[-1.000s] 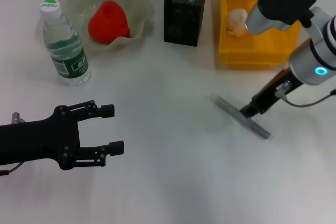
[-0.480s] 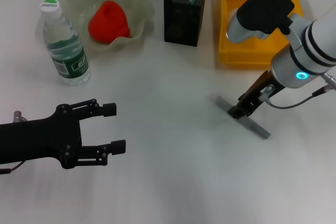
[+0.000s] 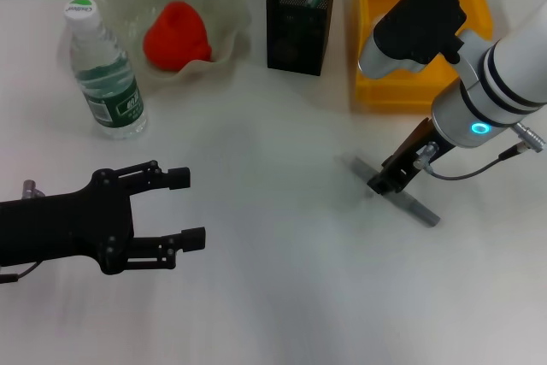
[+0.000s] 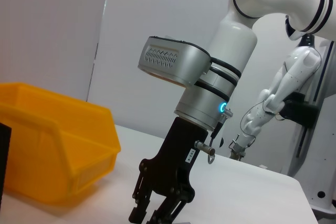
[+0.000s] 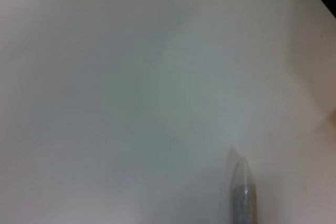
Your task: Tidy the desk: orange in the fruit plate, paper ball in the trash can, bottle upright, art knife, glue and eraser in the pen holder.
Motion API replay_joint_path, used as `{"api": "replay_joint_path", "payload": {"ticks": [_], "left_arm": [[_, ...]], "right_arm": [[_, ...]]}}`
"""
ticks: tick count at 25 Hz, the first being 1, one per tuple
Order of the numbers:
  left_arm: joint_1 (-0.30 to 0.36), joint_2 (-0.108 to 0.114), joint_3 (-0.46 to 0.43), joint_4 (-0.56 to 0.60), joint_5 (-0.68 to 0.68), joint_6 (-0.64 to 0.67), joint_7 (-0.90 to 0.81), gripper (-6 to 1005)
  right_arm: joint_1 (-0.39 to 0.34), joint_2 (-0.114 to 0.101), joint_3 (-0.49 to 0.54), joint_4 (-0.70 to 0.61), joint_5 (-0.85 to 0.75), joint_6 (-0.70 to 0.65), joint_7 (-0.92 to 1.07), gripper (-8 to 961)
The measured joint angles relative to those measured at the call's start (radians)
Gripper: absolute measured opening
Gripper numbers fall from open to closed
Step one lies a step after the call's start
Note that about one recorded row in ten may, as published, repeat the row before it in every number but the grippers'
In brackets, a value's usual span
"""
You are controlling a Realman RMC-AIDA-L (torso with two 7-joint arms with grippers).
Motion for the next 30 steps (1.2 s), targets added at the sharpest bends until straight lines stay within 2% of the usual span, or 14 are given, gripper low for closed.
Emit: {"api": "replay_joint_path", "payload": {"ticks": [15, 25, 28, 30], "left_arm": [[0.0, 0.0, 0.0, 0.0, 0.0, 0.0, 0.0, 860], [-0.002, 0.0, -0.002, 0.0, 0.0, 0.0, 0.0, 860], [-0.003, 0.001, -0.002, 0.0, 0.0, -0.002, 0.0, 860], [-0.003, 0.001, -0.002, 0.0, 0.0, -0.003, 0.0, 860]], "right_arm": [[0.02, -0.001, 0.0, 0.041, 0.0, 0.011, 0.0, 218], [0.031, -0.002, 0.002, 0.056, 0.0, 0.012, -0.003, 190], [0.027, -0.003, 0.009, 0.039, 0.0, 0.011, -0.003, 139], [0.01, -0.003, 0.017, -0.008, 0.0, 0.01, -0.004, 139]]}}
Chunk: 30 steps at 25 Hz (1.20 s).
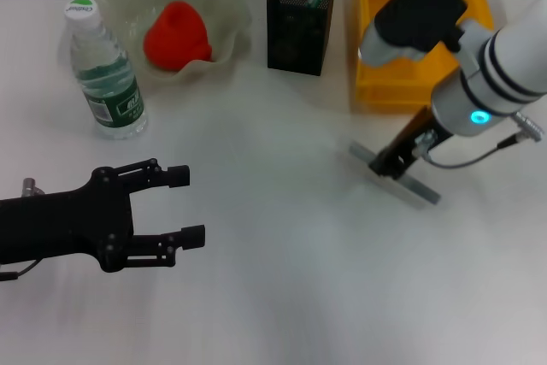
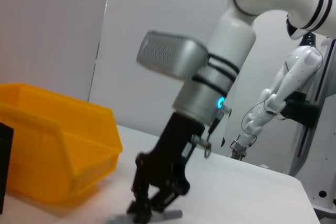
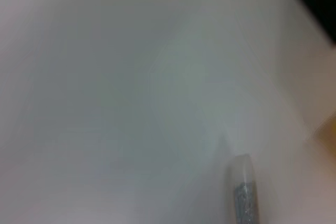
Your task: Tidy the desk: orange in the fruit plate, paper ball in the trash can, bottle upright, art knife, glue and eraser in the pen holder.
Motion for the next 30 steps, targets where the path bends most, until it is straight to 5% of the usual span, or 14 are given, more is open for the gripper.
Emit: {"api": "replay_joint_path", "payload": {"ticks": [7, 14, 21, 25, 30], "left_arm": [[0.0, 0.0, -0.001, 0.0, 0.0, 0.0, 0.003, 861], [0.0, -0.003, -0.002, 0.0, 0.0, 0.006, 0.009, 861], [0.0, -0.015, -0.001, 0.0, 0.0, 0.005, 0.043, 861], [0.0, -0.02, -0.001, 0.0, 0.0, 0.006, 0.07, 861], [0.0, -0.021, -0.001, 0.0, -0.001, 0.007, 0.081, 861]], "right_arm": [[-0.096, 0.006, 0.093, -0.205, 0.164, 0.023, -0.115, 138], [-0.161, 0.0, 0.204, -0.189, 0.533, 0.165, -0.422, 138], [-0.153, -0.002, 0.286, 0.065, 1.039, 0.336, -0.911, 134], [-0.057, -0.003, 0.356, 0.303, 1.284, 0.381, -1.167, 133], [0.101, -0.004, 0.452, 0.547, 1.354, 0.459, -1.351, 132]]}}
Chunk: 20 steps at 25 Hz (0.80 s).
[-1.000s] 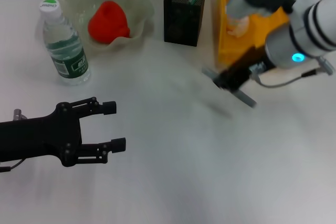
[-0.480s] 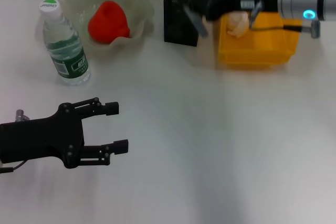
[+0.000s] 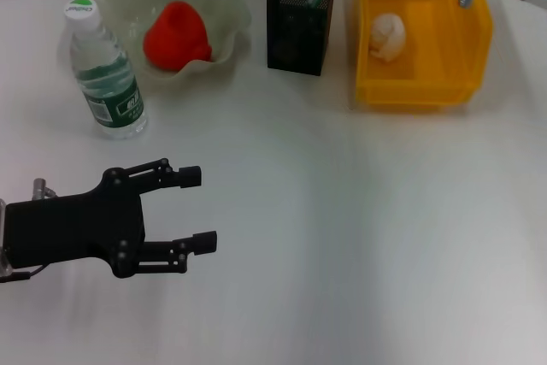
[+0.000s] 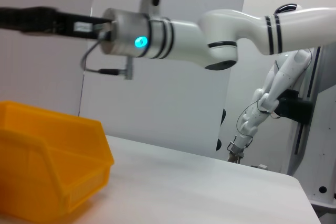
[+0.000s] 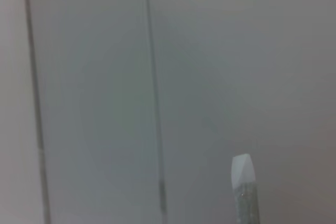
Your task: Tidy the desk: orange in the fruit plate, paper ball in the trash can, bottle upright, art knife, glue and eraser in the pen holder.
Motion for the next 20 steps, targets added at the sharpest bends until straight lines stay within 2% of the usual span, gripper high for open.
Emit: {"api": "replay_joint_path", "payload": {"ticks": [4, 9, 15, 20], "left_arm": [[0.0, -0.003, 0.0, -0.002, 0.0, 0.001, 0.022, 860], [0.004, -0.008, 0.0, -0.002, -0.001, 0.005, 0.039, 860], [0.004, -0.011, 0.0, -0.006, -0.005, 0.01, 0.047, 860], [0.006, -0.018, 0.0, -0.009, -0.02, 0.011, 0.043, 861]], "right_arm": [[0.075, 0.005, 0.03, 0.097, 0.006, 0.083, -0.099, 132], [0.129, 0.007, 0.025, 0.171, 0.008, 0.146, -0.163, 131], [0.135, 0.009, 0.027, 0.182, 0.019, 0.147, -0.198, 138], [0.114, 0.012, -0.003, 0.227, 0.221, 0.11, -0.402, 144]]}}
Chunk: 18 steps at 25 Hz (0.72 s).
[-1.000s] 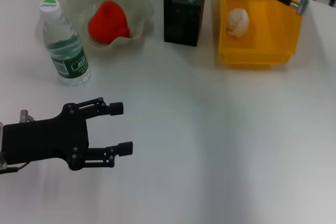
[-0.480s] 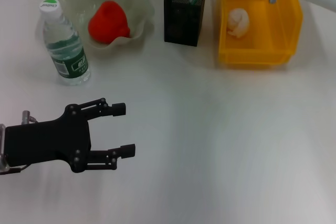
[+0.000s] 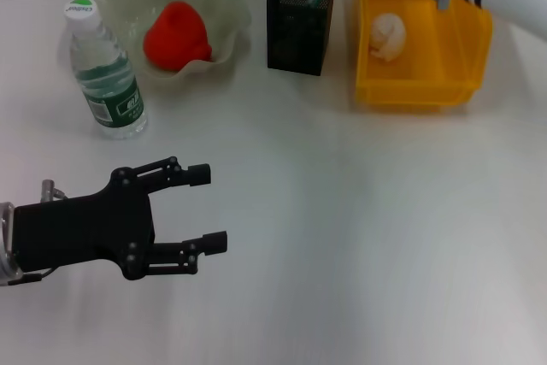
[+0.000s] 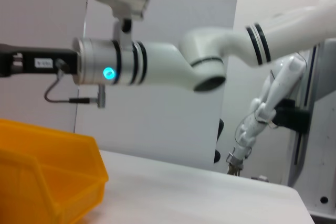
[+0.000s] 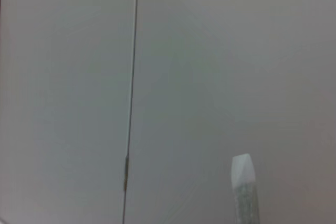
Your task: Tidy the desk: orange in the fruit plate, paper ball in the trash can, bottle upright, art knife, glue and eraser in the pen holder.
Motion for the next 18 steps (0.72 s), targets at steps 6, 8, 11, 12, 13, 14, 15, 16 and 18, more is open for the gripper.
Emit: {"api": "replay_joint_path", "payload": {"ticks": [6, 8, 11, 12, 13, 14, 15, 16, 18], "left_arm": [[0.003, -0.009, -0.002, -0.001, -0.035, 0.003, -0.056, 861], [0.003, -0.008, -0.002, -0.001, -0.044, 0.005, -0.088, 861], [0.002, -0.006, -0.003, -0.001, -0.047, 0.006, -0.109, 860], [0.002, -0.006, -0.003, -0.001, -0.047, 0.006, -0.109, 860], [0.002, -0.006, -0.003, -0.001, -0.047, 0.006, -0.109, 860], [0.002, -0.005, -0.014, -0.001, -0.048, 0.002, -0.12, 860], [0.002, -0.005, -0.014, -0.001, -0.048, 0.002, -0.12, 860], [0.002, -0.005, -0.014, -0.001, -0.048, 0.002, -0.12, 860], [0.002, -0.004, -0.02, -0.001, -0.048, 0.0, -0.12, 860]], "right_arm": [[0.006, 0.0, -0.013, 0.161, 0.244, -0.112, -0.315, 151], [0.008, 0.0, -0.013, 0.182, 0.257, -0.121, -0.349, 154], [0.01, 0.0, -0.013, 0.192, 0.257, -0.124, -0.359, 157], [0.013, 0.0, -0.014, 0.196, 0.257, -0.124, -0.362, 158], [0.016, 0.0, -0.014, 0.201, 0.257, -0.125, -0.365, 159], [0.02, 0.0, -0.014, 0.207, 0.257, -0.125, -0.366, 161], [0.024, 0.0, -0.014, 0.213, 0.257, -0.124, -0.366, 162], [0.03, 0.0, -0.014, 0.218, 0.257, -0.122, -0.367, 163], [0.036, 0.0, -0.014, 0.225, 0.258, -0.122, -0.367, 165]]}}
